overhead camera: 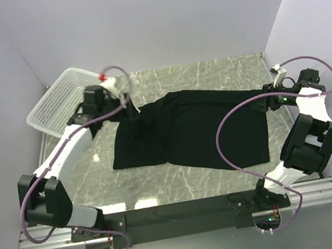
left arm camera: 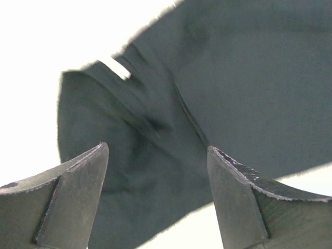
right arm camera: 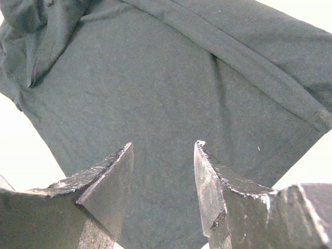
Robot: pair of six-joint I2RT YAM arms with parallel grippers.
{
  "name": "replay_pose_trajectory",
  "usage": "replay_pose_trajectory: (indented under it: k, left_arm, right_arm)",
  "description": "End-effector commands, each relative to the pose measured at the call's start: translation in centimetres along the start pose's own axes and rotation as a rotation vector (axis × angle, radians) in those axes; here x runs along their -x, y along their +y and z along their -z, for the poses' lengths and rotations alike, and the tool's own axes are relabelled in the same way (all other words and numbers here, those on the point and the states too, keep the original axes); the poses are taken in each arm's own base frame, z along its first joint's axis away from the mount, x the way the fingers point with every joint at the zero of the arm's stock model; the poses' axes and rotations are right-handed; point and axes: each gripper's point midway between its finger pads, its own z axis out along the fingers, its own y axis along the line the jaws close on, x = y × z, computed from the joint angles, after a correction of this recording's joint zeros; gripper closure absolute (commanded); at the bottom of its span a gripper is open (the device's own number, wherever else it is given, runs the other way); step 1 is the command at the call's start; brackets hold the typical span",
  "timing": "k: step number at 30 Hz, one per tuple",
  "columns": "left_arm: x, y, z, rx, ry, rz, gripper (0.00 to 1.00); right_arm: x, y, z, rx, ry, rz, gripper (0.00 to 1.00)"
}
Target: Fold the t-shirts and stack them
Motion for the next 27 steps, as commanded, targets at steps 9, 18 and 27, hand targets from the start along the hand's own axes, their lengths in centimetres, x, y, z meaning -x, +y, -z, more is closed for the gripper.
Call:
replay_pose_trajectory:
  k: [9, 18, 27]
  left_arm:
    - [1.4, 2.7, -5.3, -0.052, -0.006, 0.405, 0.36]
    - [0.8, 1.8, -7.2, -0.074, 0.036, 0.455, 0.37]
    - [-1.2, 1.5, -8.1, -0.005, 0.118, 0.480, 0.37]
  right_arm:
    - [0.6, 0.5, 0.1, 0.004, -0.019, 0.031, 0.43]
    - [0.2, 0.3, 0.0, 0.001, -0.013, 0.018, 0.43]
    - [0.7, 0.2, 0.1, -0.002, -0.016, 0.024, 0.43]
